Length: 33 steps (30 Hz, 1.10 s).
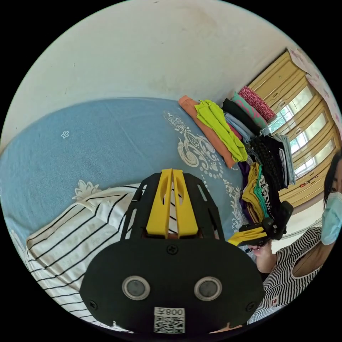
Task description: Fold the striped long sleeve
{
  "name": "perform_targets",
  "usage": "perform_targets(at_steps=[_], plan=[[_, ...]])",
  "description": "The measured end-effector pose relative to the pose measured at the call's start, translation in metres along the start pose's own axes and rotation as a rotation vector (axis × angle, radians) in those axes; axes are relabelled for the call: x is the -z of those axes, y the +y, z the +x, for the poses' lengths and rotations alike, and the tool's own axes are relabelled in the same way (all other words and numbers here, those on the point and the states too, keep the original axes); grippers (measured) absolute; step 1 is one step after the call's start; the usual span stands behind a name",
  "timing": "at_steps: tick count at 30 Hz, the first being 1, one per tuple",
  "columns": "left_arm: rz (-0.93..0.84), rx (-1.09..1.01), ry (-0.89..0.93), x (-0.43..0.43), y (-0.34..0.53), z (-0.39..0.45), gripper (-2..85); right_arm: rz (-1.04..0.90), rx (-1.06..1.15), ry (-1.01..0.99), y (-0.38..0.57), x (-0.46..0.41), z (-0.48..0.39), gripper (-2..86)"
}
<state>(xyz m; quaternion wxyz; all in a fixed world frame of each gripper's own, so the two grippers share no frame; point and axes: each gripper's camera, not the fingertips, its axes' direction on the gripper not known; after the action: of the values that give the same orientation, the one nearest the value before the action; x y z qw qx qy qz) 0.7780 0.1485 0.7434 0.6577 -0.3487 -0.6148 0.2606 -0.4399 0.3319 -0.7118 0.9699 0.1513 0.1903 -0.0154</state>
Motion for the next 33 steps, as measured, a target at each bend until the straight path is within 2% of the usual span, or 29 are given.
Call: perform_targets(at_steps=[3, 10, 13, 17, 24, 28, 33], plan=[[-0.003, -0.050, 0.015, 0.014, 0.009, 0.017, 0.2, 0.022, 0.020, -0.010, 0.002, 0.001, -0.002, 0.1], [-0.225, -0.106, -0.130, -0.024, 0.022, 0.041, 0.2, -0.033, 0.051, 0.005, -0.001, -0.032, -0.014, 0.0], [-0.212, -0.163, -0.183, -0.031, 0.008, 0.050, 0.2, -0.091, 0.043, 0.082, -0.004, -0.045, -0.009, 0.0], [-0.203, -0.133, -0.140, -0.031, 0.002, 0.048, 0.2, -0.092, 0.008, 0.046, -0.006, -0.045, 0.003, 0.0], [-0.045, -0.099, -0.092, 0.001, 0.012, 0.053, 0.2, -0.027, 0.001, 0.049, -0.007, -0.022, 0.003, 0.0], [-0.169, -0.052, -0.088, -0.030, 0.004, 0.044, 0.1, -0.052, 0.013, 0.033, -0.009, -0.029, -0.002, 0.1], [-0.180, -0.099, -0.146, -0.037, -0.006, 0.055, 0.1, -0.121, 0.050, 0.104, -0.013, -0.042, -0.015, 0.0]])
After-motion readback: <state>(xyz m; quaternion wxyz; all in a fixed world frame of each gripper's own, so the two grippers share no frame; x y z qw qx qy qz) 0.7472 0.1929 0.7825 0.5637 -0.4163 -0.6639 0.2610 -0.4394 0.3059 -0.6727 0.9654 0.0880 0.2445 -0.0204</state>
